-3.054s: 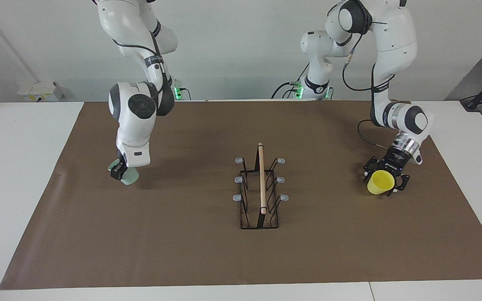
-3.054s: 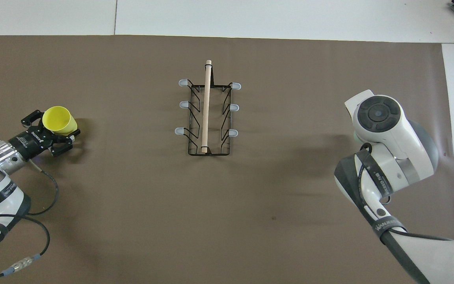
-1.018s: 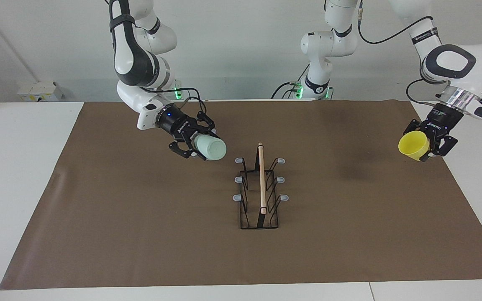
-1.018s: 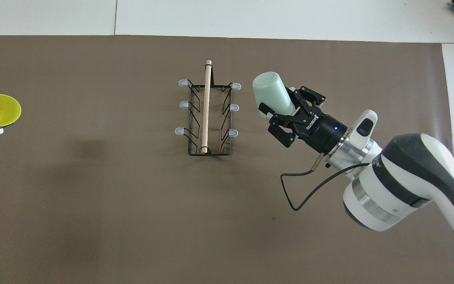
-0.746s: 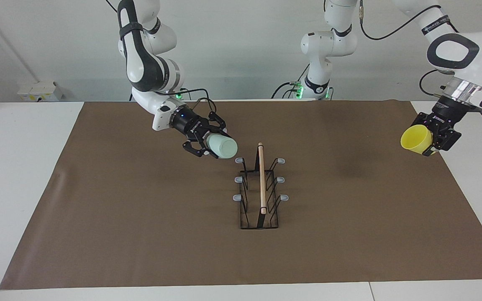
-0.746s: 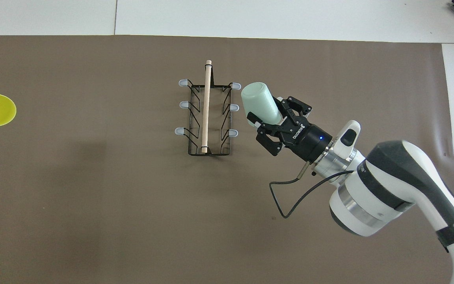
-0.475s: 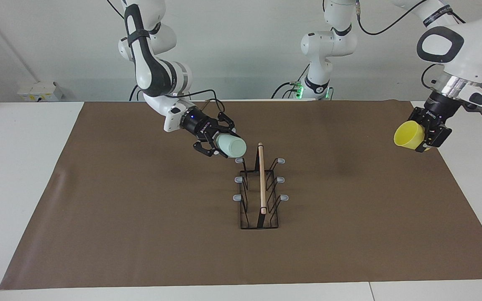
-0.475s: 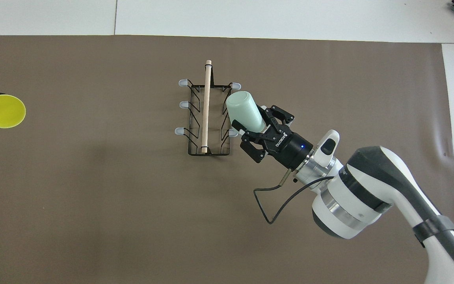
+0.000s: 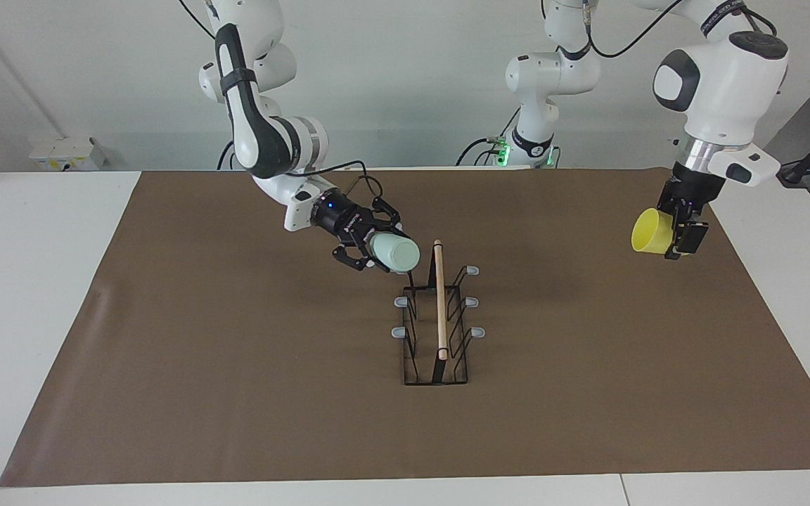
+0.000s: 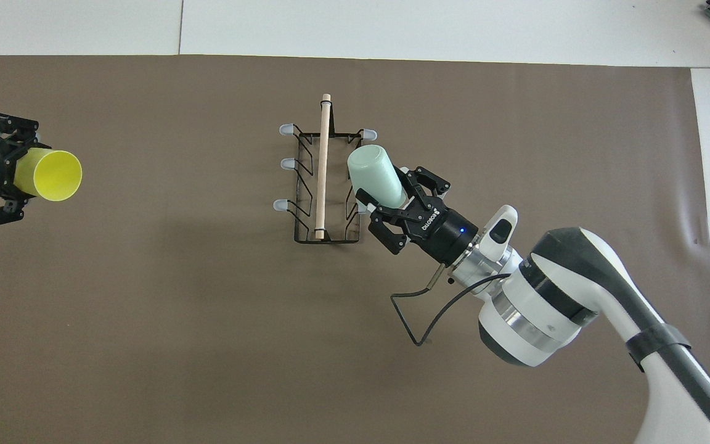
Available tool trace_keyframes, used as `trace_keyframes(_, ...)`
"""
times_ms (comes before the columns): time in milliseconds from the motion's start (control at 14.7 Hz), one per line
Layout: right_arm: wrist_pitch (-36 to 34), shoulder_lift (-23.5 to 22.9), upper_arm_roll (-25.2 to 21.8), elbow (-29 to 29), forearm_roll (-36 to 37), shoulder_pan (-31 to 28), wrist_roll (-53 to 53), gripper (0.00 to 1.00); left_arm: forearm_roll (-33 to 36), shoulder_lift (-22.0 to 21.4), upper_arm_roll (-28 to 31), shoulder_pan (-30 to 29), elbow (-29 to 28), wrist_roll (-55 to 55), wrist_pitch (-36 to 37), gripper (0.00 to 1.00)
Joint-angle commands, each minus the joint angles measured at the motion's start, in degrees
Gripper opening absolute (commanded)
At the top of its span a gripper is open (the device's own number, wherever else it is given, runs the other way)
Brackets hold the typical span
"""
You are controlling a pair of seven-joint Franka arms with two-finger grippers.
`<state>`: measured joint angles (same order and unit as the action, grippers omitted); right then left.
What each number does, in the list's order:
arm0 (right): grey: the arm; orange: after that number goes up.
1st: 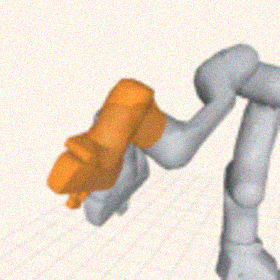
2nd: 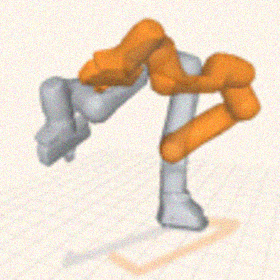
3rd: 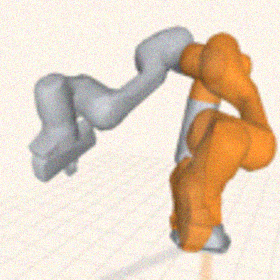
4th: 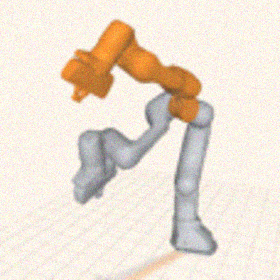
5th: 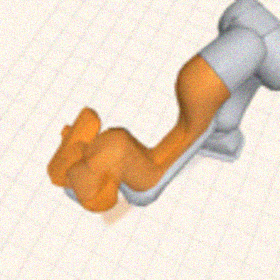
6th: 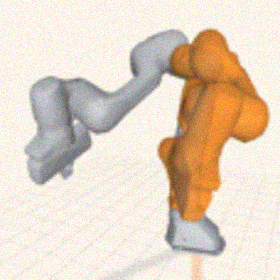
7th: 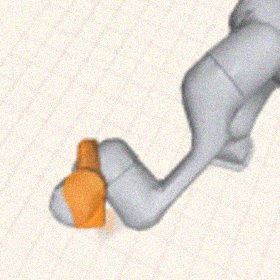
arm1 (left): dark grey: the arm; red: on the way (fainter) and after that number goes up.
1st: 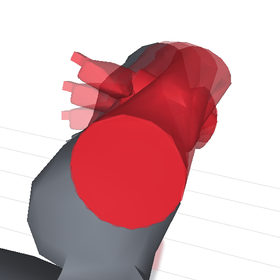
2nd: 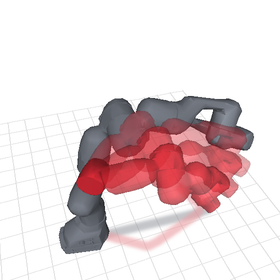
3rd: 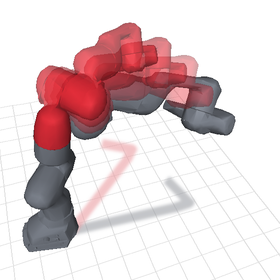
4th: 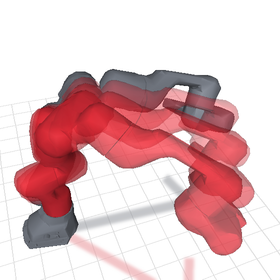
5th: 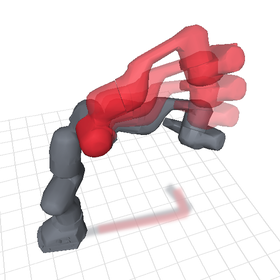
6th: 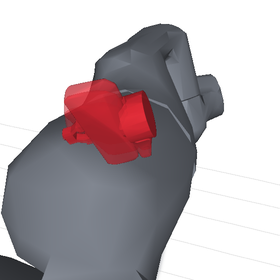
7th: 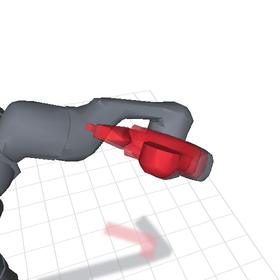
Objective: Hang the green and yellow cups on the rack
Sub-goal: 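Carry the green cup with the right gripper onto a rack peg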
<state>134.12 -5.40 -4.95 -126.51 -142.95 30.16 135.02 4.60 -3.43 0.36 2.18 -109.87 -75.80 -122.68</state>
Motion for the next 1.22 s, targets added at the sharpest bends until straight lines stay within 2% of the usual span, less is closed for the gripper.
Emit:
trace_keyframes(0,-0.7,-1.97,0.03,-0.32,-3.81,1.21,4.44,0.0,7.06,-0.35,-3.24,-0.77,0.27,-4.17,2.52,0.16)
trace_keyframes(271,-0.97,-2.95,-0.06,-0.23,-5.93,2.53,5.86,0.0,14.54,-0.79,-8.43,-0.77,0.35,-8.46,6.75,0.16)
trace_keyframes(746,-1.32,-4.0,-0.06,-0.05,-6.11,2.01,9.2,0.0,22.11,-1.49,-16.08,-0.77,-0.17,-18.06,10.88,0.16)
trace_keyframes(1154,-0.79,-4.18,-0.06,-0.23,-6.2,2.53,9.2,0.0,30.28,0.17,-23.02,-0.68,-0.17,-25.8,14.3,0.16)
